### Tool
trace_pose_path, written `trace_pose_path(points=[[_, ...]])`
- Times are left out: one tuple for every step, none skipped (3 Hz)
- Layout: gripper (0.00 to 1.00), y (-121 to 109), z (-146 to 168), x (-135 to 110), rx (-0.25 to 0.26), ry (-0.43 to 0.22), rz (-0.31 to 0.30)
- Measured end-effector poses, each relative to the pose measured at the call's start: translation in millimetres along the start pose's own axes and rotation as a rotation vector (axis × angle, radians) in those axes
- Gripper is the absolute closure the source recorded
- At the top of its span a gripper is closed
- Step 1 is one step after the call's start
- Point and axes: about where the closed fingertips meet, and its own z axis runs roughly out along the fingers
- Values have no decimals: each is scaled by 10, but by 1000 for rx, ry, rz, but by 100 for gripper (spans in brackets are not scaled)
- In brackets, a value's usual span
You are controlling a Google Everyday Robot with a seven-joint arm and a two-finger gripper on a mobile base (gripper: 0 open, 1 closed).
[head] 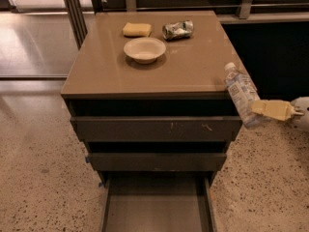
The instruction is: Place blue plastic bottle into bottom drawer
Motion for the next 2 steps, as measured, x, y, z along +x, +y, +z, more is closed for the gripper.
trace_pose_path(points=[[100, 208, 39, 657, -86, -22, 102], [100, 356, 34, 1092, -127, -39, 170]])
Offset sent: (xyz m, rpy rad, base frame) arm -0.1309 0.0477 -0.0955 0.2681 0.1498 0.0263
